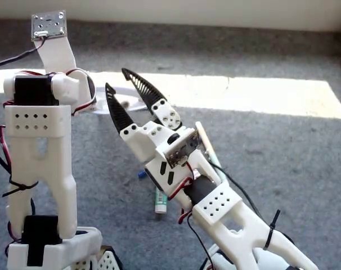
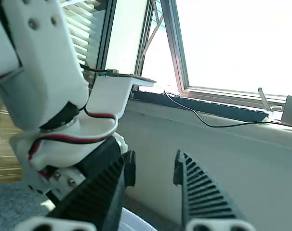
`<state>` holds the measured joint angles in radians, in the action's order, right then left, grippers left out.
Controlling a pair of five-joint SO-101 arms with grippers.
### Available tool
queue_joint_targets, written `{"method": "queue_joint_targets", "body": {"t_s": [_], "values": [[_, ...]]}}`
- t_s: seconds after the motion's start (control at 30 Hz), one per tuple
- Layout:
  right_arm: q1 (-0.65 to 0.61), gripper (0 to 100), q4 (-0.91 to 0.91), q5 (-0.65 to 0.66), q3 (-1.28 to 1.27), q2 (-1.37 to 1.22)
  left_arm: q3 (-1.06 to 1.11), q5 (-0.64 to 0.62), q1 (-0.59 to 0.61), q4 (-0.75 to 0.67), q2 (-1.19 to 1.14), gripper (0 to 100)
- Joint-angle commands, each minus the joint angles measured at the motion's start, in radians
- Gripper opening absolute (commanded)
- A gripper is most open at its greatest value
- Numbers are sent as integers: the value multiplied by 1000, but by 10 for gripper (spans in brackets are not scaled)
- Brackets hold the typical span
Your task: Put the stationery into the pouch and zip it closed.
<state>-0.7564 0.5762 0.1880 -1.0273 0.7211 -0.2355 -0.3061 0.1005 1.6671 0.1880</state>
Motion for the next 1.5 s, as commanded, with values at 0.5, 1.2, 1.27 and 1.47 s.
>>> {"method": "queue_joint_targets", "body": {"t_s": [0.5,1.2,1.27,1.47], "values": [[160,144,-208,-95,61,73,-4,11,-13,-6,-1,7],[414,144,-1175,-215,274,312,-4,12,-13,-6,-1,7],[433,144,-1225,-215,271,311,-4,12,-13,-6,-1,7],[455,144,-1270,-212,263,306,-2,12,-13,-6,-1,7]]}}
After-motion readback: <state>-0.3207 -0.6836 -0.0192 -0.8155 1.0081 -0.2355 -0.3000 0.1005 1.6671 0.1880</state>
